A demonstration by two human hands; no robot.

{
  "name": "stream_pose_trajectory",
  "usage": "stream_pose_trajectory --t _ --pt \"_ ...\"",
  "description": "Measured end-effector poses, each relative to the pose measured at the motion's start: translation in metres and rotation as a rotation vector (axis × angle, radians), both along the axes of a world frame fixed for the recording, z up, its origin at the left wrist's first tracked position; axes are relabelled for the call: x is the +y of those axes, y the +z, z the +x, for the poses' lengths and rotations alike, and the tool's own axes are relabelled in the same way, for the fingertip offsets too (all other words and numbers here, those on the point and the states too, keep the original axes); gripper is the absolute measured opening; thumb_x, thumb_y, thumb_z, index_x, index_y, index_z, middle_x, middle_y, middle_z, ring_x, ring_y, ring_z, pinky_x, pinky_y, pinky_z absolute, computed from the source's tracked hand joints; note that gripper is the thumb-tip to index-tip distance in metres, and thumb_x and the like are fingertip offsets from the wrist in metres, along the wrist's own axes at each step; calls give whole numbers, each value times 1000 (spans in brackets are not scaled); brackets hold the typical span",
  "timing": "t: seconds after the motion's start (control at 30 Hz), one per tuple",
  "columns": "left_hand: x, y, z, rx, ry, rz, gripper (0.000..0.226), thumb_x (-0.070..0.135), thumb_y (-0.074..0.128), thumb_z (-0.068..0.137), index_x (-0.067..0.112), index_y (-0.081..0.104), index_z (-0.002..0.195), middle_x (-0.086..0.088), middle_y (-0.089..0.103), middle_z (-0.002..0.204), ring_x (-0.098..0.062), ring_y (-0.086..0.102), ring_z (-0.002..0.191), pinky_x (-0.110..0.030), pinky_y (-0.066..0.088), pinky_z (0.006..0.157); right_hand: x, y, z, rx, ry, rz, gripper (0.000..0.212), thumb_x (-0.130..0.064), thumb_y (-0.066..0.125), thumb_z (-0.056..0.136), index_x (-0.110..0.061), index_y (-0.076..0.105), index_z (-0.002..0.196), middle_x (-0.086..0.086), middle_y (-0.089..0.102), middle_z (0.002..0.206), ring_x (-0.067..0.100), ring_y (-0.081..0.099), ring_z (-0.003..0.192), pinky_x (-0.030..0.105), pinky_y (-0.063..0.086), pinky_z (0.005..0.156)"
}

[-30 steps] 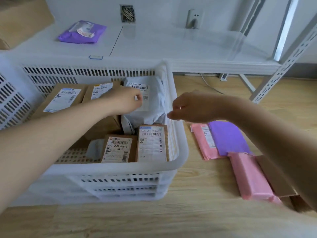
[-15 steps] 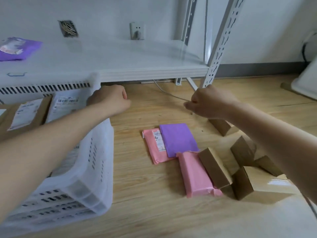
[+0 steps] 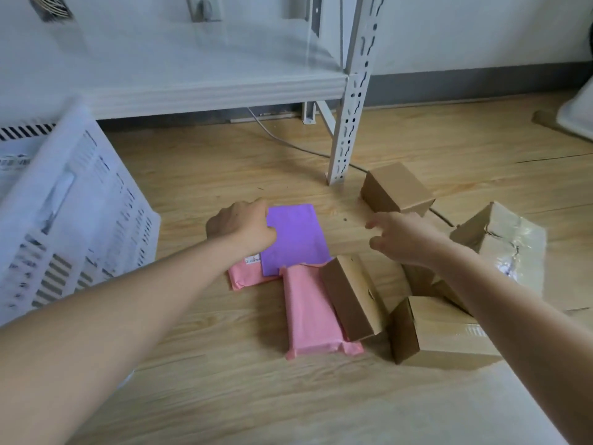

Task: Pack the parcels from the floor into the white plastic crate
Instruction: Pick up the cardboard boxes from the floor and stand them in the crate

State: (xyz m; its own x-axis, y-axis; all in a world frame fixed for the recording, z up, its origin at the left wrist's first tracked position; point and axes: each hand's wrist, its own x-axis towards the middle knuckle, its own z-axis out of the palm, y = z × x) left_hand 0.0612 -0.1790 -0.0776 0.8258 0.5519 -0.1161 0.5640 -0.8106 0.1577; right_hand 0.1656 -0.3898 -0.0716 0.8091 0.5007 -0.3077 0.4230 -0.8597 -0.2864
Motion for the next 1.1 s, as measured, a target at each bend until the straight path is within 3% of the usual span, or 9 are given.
stream_pose_trajectory --t 0.17,0.33,0.5,0.63,0.73,0.87,0.97,1.1 --pt "-35 -54 11 96 -30 -133 37 28 50 85 28 46 122 -2 53 126 -29 52 112 -30 37 75 -20 -69 -8 130 -41 37 60 -24 54 86 -31 29 140 13 61 111 28 61 96 38 54 82" --pt "-54 -95 16 178 -51 -332 42 25 47 87 25 40 128 -4 55 124 -29 52 112 -30 41 83 -20 -112 -22 282 -8 92 66 -26 44 91 -33 8 146 23 57 118 37 56 104 35 44 85" --pt "-67 -116 27 240 -40 -379 48 33 40 93 15 24 135 -14 58 117 -34 53 110 -30 35 74 -9 -131 -30 350 87 17 68 -32 37 96 -42 -12 143 34 24 140 44 48 115 41 37 99" --pt "-61 -125 30 219 -53 -373 48 32 35 94 14 22 136 -18 54 123 -35 49 114 -33 35 81 -8 -140 -28 359 65 -22 81 -46 50 88 -51 -11 140 25 22 140 43 48 114 44 42 97" --pt "-51 -129 27 207 -43 -395 47 33 34 94 18 21 137 -13 50 129 -32 50 115 -34 37 89 -2 -143 -28 313 2 -19 98 -41 62 78 -48 -13 140 17 25 129 41 53 103 41 46 88" --pt "-36 -128 23 120 -66 -406 41 35 31 96 28 28 136 -9 55 123 -30 52 112 -32 35 84 0 -140 -24 240 -105 80 89 -33 58 79 -46 -4 142 17 34 123 42 55 100 40 45 83" --pt "-26 -119 17 42 -105 -410 37 45 27 95 44 29 132 -7 56 102 -32 54 106 -35 39 86 -1 -129 -21 188 -181 262 77 -35 54 82 -53 5 139 14 39 113 42 53 99 40 43 87" --pt "-7 -102 8 7 -113 -423 38 53 24 93 54 21 131 -7 57 107 -32 55 103 -37 42 90 1 -102 -16 244 -313 644 68 -28 50 83 -58 19 135 9 44 110 23 48 95 30 39 86"
